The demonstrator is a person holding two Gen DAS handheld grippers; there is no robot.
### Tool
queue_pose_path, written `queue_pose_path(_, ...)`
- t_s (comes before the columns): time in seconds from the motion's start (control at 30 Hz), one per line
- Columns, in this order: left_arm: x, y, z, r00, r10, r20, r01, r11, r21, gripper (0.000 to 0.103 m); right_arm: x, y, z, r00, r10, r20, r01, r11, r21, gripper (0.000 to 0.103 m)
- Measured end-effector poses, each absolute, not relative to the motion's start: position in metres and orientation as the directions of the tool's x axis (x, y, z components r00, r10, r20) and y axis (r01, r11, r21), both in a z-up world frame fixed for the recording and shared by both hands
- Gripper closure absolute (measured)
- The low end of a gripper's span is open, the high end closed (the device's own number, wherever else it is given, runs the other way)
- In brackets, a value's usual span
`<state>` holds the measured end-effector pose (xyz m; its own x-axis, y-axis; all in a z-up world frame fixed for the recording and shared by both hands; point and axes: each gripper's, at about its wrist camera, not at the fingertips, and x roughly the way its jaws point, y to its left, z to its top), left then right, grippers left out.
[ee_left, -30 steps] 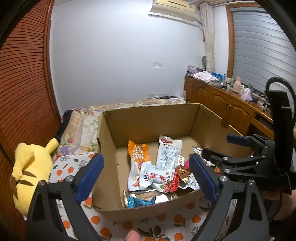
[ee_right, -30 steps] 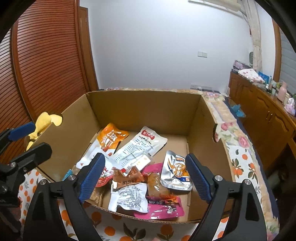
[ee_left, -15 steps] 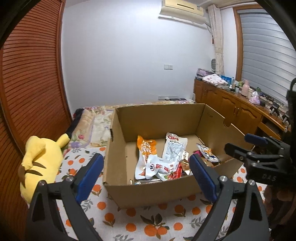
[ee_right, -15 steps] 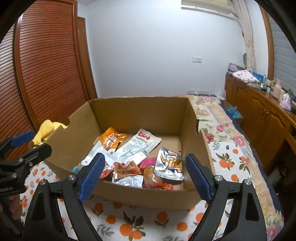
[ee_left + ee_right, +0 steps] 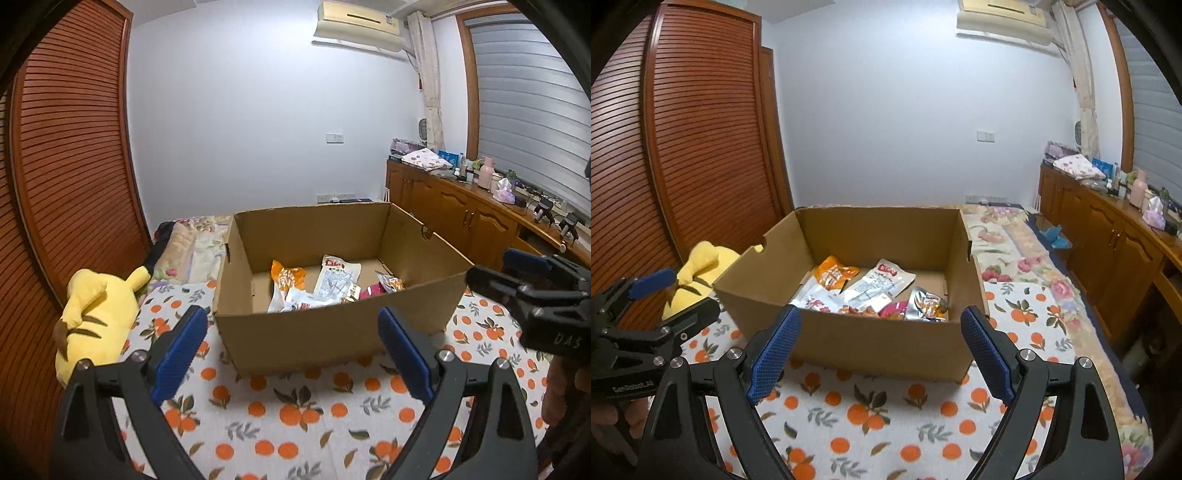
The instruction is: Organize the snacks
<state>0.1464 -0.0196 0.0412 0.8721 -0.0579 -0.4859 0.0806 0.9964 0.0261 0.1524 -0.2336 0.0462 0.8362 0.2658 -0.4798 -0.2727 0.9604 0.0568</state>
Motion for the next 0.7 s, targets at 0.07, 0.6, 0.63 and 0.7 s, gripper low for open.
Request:
queue_pose_path(0.07,0.136,-0.017,0.042,0.874,-0.045,-0.484,0.065,0.998,0.025,0.009,0.141,-0.237,0.050,0.841,0.268,-0.470,-0.271,0.961,0.062,0.013)
queue_pose_path(0.6,0.074,0.007,0.045,0.877,-0.029,-0.479,0.030,1.000,-0.007,0.009,0.082,-0.259,0.046,0.864,0.249,-0.437,-0.256,0.966,0.045,0.013)
queue_pose_path(0.63,0.071,0.006,0.044,0.878,-0.028,-0.478,0.029,1.000,-0.005,0.009,0.080,-0.260,0.046,0.866,0.247,-0.435,-0.253,0.966,0.044,0.013)
queue_pose_path(0.7,0.066,0.006,0.044,0.880,-0.028,-0.475,0.031,1.000,-0.002,0.009,0.076,-0.262,0.045,0.868,0.249,-0.430,-0.252,0.966,0.050,0.013)
